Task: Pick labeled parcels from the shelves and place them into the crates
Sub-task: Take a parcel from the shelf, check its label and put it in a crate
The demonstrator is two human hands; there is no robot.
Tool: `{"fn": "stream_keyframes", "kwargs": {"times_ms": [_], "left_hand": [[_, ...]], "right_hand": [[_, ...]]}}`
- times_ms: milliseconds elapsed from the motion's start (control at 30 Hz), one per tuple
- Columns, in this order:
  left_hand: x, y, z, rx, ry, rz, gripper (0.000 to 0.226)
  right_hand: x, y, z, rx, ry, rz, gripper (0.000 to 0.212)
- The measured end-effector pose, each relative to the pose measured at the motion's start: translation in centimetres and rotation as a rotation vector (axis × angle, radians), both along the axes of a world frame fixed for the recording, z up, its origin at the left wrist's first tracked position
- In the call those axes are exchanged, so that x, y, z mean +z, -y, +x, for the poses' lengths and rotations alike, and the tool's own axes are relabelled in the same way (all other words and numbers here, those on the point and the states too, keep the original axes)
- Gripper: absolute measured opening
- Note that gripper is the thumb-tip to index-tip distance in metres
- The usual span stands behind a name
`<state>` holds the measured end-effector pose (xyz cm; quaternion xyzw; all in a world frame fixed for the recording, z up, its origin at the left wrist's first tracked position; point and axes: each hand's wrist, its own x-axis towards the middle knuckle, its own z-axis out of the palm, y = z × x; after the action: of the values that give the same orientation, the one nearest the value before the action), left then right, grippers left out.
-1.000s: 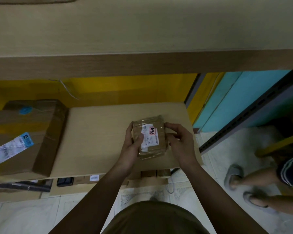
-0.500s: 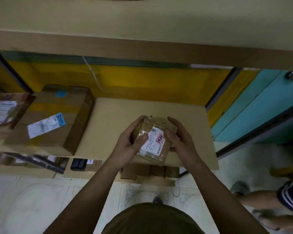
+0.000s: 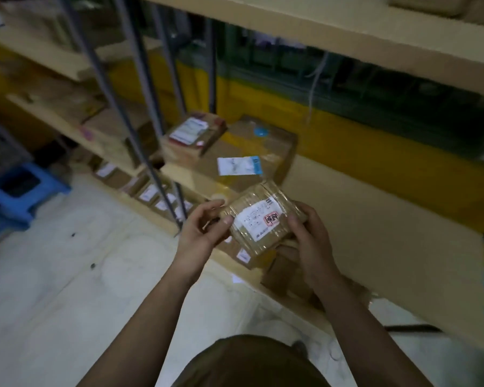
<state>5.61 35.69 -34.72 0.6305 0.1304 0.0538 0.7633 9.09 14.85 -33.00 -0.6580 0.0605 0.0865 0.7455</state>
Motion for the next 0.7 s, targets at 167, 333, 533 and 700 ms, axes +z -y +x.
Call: {"fn": "stream_keyframes", "kwargs": {"times_ms": [167, 333, 533, 700], "left_hand": [[0.1, -10.2, -5.3, 0.323, 0.014, 0.012, 0.022], [0.6, -19.3, -10.4, 0.579, 0.007, 0.09, 0.028], [0.5, -28.4, -15.6, 0.701, -0.027, 0.177, 0.047], [0.0, -36.6, -17.1, 0.755, -0.061, 0.227, 0.044]], "right_hand": [[0.3, -11.5, -1.0, 0.272, -0.033, 0.012, 0.021], [0.1, -22.3, -2.4, 0.594, 0.046, -0.139, 0.023], [-1.3, -34.7, -4.1, 0.884, 0.007, -0.155, 0.049], [-2.8, -43.9, -3.0, 1.091, -0.019, -0.148, 0.049]]}}
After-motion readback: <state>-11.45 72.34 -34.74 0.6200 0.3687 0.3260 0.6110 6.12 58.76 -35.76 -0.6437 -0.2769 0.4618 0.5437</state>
